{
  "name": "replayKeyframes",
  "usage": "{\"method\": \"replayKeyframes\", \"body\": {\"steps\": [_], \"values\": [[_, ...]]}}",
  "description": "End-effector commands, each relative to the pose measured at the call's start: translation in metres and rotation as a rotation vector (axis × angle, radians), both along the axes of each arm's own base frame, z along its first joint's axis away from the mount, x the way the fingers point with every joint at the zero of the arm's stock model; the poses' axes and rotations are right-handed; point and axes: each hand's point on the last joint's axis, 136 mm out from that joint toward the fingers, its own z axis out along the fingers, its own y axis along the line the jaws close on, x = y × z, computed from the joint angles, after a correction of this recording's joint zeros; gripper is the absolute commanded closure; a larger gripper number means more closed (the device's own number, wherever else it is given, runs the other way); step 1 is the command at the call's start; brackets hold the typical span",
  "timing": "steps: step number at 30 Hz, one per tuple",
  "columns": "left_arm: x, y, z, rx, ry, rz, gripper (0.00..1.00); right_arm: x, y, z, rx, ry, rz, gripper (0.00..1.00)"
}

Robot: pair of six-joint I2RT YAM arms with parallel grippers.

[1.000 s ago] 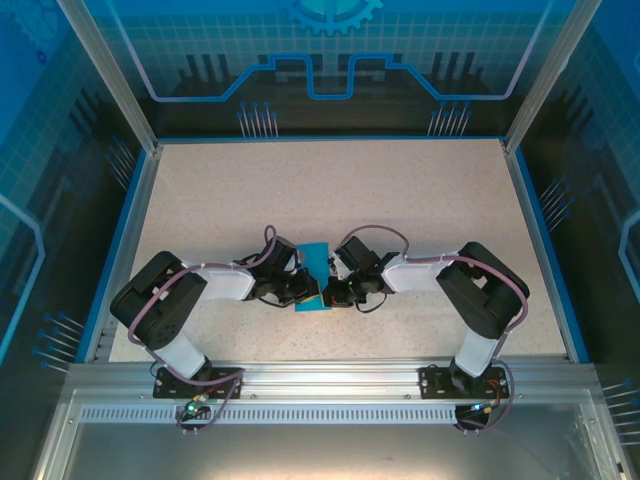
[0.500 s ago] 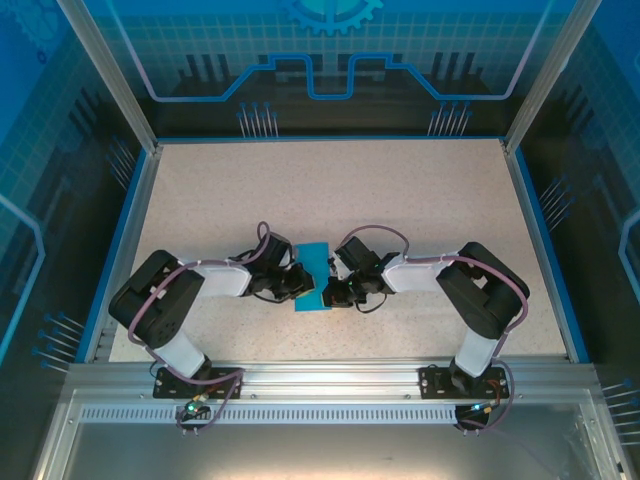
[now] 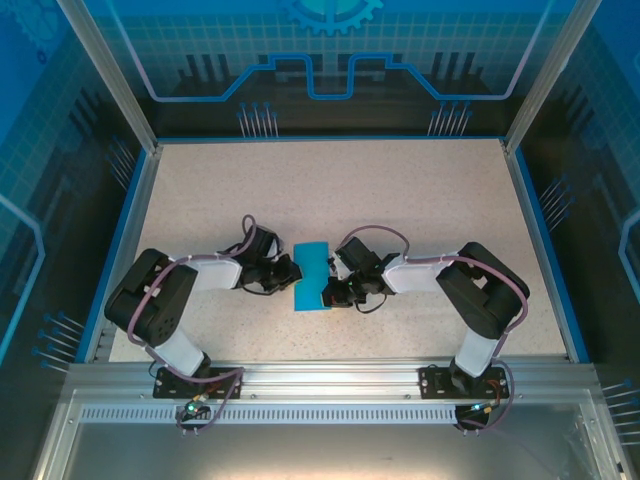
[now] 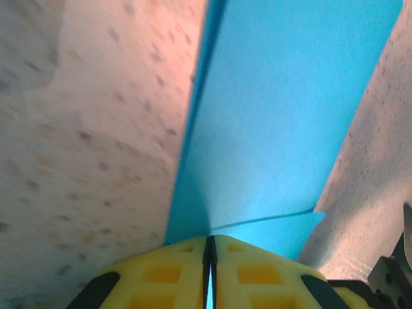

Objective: Fold a paper plane with a square sheet of paper (pick it up from the middle)

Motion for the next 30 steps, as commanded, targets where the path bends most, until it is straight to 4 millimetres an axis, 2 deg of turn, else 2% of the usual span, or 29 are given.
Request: {"method": "replayKeyframes", "body": {"steps": [1, 6, 9, 11, 13, 15, 16, 19, 23, 30], "values": [[0.018, 0.031, -0.001, 0.114, -0.032, 0.07, 0.89, -0.045, -0.076, -0.068, -0.347, 0.177, -0.051, 0.99], [0.028, 0.034, 0.009, 0.124, -0.055, 0.073, 0.89, -0.044, -0.073, -0.066, -0.335, 0.172, -0.052, 0.99], [0.028, 0.034, 0.018, 0.117, -0.072, 0.074, 0.88, -0.036, -0.059, -0.052, -0.283, 0.133, -0.037, 0.96], [0.025, 0.035, 0.024, 0.118, -0.076, 0.078, 0.85, -0.025, -0.042, -0.032, -0.233, 0.074, -0.019, 0.92], [0.021, 0.037, 0.03, 0.112, -0.086, 0.083, 0.81, -0.011, -0.021, -0.003, -0.164, -0.004, -0.002, 0.86], [0.016, 0.037, 0.035, 0.101, -0.092, 0.086, 0.76, -0.003, -0.011, 0.02, -0.126, -0.068, 0.007, 0.81], [0.013, 0.038, 0.037, 0.095, -0.091, 0.087, 0.73, 0.007, -0.003, 0.038, -0.1, -0.115, 0.004, 0.78], [0.004, 0.038, 0.041, 0.072, -0.093, 0.088, 0.66, 0.023, -0.001, 0.064, -0.099, -0.211, -0.008, 0.7], [-0.006, 0.033, 0.045, 0.022, -0.087, 0.079, 0.57, 0.041, -0.007, 0.07, -0.173, -0.27, -0.024, 0.67], [-0.018, 0.015, 0.05, -0.099, -0.073, 0.046, 0.53, 0.051, 0.005, 0.054, -0.182, -0.234, -0.012, 0.75]]}}
